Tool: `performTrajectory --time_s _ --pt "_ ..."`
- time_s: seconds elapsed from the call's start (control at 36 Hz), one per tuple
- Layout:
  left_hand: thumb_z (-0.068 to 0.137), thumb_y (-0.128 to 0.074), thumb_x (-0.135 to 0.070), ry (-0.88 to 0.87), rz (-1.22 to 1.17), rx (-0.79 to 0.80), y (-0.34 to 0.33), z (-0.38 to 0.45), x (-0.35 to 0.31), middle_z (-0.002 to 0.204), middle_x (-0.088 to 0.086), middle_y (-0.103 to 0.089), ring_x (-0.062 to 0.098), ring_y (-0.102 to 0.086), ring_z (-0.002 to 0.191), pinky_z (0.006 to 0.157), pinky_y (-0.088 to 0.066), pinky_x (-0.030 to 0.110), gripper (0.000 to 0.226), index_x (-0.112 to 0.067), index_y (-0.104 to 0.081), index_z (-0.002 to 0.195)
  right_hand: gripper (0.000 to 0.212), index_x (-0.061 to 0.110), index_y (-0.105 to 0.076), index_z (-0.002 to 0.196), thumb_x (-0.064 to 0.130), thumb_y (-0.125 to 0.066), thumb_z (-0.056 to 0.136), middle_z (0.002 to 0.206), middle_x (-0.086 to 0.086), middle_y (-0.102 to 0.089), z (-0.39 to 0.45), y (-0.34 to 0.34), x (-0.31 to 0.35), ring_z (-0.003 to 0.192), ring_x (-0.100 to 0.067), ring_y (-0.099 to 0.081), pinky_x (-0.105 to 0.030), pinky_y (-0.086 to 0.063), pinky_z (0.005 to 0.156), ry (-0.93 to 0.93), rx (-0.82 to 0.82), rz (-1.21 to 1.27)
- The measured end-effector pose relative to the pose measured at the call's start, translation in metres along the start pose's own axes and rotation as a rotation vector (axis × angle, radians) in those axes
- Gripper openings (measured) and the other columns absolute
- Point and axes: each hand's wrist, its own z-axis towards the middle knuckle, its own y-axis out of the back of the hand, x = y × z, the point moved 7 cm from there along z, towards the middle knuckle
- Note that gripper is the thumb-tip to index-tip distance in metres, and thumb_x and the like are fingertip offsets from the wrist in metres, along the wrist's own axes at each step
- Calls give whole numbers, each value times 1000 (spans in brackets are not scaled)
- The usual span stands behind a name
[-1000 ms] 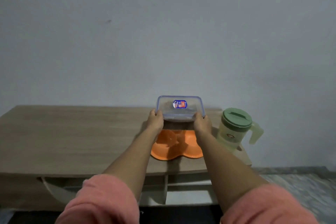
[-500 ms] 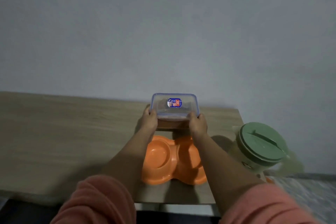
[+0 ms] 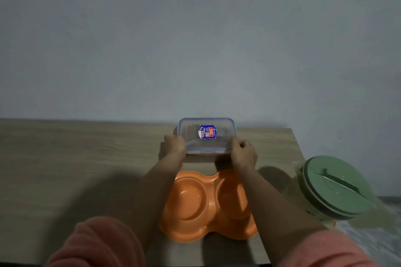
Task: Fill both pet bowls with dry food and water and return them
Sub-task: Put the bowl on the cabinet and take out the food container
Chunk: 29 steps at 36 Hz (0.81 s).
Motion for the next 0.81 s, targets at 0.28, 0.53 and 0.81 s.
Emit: performTrajectory --time_s 0.28,0.53,0.81 --pt "103 -10 -40 -74 346 -3 6 -11 -52 140 22 -49 36 -47 130 108 -34 39 62 -2 -45 138 62 -9 -51 128 34 -12 105 137 -28 -48 39 -6 26 130 -38 -43 -37 -33 106 -78 34 -277" --pt "102 -14 -48 -93 360 -45 0 -6 -50 140 22 -48 39 -46 128 106 -36 41 65 -2 -45 136 38 0 -40 135 14 -29 101 137 -24 -49 46 -11 30 127 -38 -46 -39 -37 102 -30 45 -442" --pt "102 -26 -35 -370 667 -19 8 -22 -84 138 18 -43 36 -41 129 104 -36 46 46 -6 -43 134 51 2 -39 134 41 -29 102 135 -23 -45 21 -1 25 120 -37 -48 -41 -41 95 -179 -174 -119"
